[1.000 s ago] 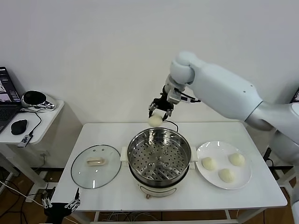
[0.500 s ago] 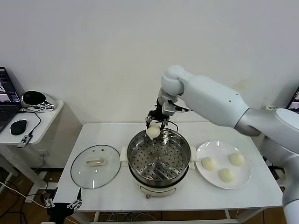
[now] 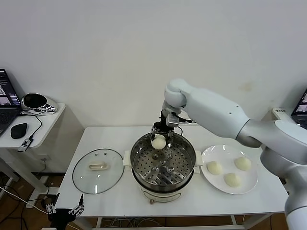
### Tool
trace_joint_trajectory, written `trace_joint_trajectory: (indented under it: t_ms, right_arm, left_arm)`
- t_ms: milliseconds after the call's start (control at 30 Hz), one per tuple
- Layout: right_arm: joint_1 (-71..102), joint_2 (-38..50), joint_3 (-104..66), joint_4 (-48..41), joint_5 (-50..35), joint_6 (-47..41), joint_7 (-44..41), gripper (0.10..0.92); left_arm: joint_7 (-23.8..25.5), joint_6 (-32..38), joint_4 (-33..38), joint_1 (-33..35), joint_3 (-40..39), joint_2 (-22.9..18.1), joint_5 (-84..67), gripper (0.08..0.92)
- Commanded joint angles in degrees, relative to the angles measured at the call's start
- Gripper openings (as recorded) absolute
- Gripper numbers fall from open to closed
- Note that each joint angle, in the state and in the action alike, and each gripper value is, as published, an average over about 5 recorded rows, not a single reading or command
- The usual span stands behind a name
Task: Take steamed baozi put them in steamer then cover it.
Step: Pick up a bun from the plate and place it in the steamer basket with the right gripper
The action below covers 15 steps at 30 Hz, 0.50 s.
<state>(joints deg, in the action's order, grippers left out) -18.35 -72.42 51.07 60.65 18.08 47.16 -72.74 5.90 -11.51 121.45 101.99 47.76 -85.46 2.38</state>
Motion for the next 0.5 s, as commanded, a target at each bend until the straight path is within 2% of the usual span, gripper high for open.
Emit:
trace_joint_trajectory:
  t_ms: [33, 500]
  right_arm:
    - [1.8, -0.4, -0.9, -1.1, 2.8, 0.3, 0.1, 0.585]
    - [3.5, -0.2, -1.2, -2.0, 3.5, -0.6, 0.8, 0.588]
  left_arm:
    - [0.0, -0.1, -0.4, -0.2, -0.2, 0.0, -0.1, 0.823]
    - [0.1, -0.1, -1.4, -0.7, -0.3, 0.1, -0.5, 0.823]
